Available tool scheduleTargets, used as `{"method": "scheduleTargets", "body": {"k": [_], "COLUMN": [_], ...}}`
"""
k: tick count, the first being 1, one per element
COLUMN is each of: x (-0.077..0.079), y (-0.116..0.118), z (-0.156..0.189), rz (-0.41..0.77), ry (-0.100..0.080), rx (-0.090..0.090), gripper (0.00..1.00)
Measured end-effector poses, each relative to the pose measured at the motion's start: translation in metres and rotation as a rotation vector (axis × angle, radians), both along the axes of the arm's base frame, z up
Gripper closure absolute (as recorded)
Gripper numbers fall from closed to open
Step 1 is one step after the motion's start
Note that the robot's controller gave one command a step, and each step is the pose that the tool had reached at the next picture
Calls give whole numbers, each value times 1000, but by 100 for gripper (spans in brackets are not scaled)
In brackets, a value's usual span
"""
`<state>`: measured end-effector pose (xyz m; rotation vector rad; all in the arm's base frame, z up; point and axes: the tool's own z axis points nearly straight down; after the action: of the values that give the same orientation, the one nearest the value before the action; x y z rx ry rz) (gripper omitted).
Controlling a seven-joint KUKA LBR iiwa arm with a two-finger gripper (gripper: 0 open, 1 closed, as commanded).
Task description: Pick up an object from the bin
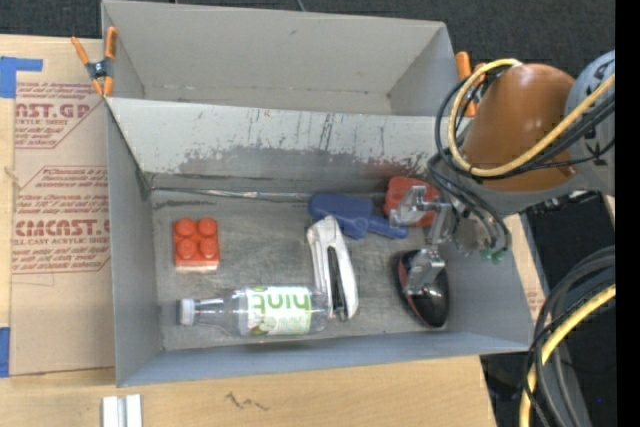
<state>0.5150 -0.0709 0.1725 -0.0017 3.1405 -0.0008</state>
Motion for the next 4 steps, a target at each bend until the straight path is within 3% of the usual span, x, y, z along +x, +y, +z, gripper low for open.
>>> {"method": "scheduleTargets", "body": {"k": [2,3,4], "x": [0,-7,-21], "y": [0,-18,-32], "z": [-2,-22,-98], "rz": [11,126,83], "ry": [-3,1,3], "rx": [-1,1,3], "gripper": [0,0,100]}}
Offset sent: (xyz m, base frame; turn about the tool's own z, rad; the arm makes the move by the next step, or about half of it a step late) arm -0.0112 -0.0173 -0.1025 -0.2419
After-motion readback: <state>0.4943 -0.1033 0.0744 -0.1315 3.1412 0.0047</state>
